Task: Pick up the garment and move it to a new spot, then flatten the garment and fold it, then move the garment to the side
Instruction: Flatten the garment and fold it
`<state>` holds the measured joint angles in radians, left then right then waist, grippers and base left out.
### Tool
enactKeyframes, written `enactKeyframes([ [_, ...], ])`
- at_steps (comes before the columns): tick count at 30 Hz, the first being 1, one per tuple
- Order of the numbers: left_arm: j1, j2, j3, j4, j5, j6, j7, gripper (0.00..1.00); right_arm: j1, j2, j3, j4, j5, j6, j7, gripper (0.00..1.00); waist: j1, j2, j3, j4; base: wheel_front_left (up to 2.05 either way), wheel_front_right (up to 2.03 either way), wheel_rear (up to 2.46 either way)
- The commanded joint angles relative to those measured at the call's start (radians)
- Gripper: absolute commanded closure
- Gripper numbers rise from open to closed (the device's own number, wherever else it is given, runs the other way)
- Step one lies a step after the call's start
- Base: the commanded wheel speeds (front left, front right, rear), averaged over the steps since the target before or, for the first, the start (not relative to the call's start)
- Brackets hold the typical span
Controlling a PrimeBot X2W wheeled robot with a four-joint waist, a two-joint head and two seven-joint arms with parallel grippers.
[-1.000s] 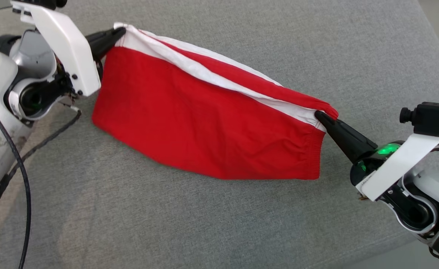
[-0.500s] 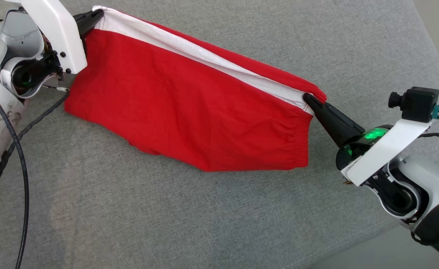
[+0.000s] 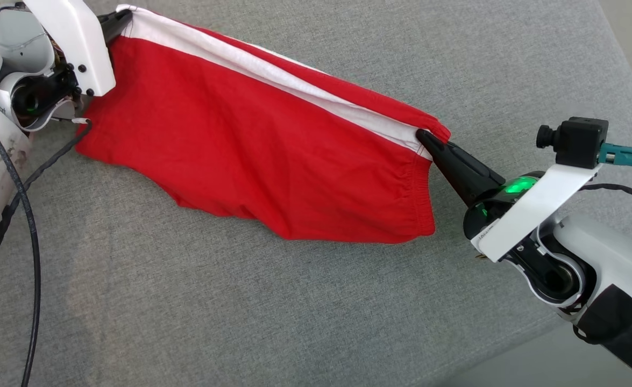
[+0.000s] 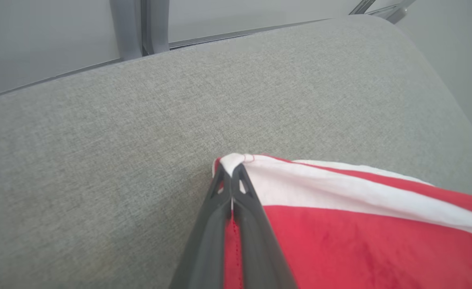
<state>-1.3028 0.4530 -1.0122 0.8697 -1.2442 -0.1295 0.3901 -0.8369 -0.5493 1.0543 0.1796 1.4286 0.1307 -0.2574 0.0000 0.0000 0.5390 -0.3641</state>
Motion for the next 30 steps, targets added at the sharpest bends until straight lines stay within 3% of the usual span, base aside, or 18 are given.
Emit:
enactKeyframes([
  [1,-0.014,-0.003,-0.004,0.003,-0.008,-0.001,-0.004,0.73,-0.017,0.001,0.002,0.008,-0.007,0.0,-0.008,0.8,0.0,0.0,0.001,0.003,0.0,0.0,0.0],
  [3,-0.016,-0.007,-0.009,0.003,-0.014,-0.001,-0.004,0.06,-0.018,0.002,-0.002,0.012,-0.009,0.0,-0.008,0.59,0.0,0.0,0.001,0.005,0.0,0.0,0.0],
  [4,-0.016,-0.007,-0.012,0.003,-0.017,-0.001,-0.003,0.0,-0.017,0.002,-0.004,0.014,-0.012,0.0,-0.008,0.29,0.0,0.0,0.0,0.006,0.0,0.0,0.0],
  [5,-0.014,-0.008,-0.014,0.005,-0.02,-0.001,0.001,0.0,-0.016,0.002,-0.005,0.015,-0.014,0.0,-0.008,0.09,0.0,0.0,0.0,0.007,0.0,0.0,0.0],
  [6,-0.012,-0.008,-0.017,0.005,-0.023,-0.001,0.004,0.0,-0.015,0.003,-0.006,0.015,-0.016,0.0,-0.008,0.0,0.0,0.0,-0.002,0.008,0.0,0.0,0.0],
  [19,0.026,-0.002,-0.042,-0.013,-0.063,-0.001,0.04,0.0,-0.01,-0.015,0.028,0.05,0.019,0.0,-0.008,0.0,0.0,0.0,-0.046,0.019,0.0,0.0,0.0],
  [30,0.068,0.035,-0.074,-0.038,-0.111,-0.001,0.143,0.0,0.031,-0.054,0.059,0.05,0.099,0.0,0.03,0.0,0.0,0.0,-0.128,0.02,0.0,0.0,0.0],
])
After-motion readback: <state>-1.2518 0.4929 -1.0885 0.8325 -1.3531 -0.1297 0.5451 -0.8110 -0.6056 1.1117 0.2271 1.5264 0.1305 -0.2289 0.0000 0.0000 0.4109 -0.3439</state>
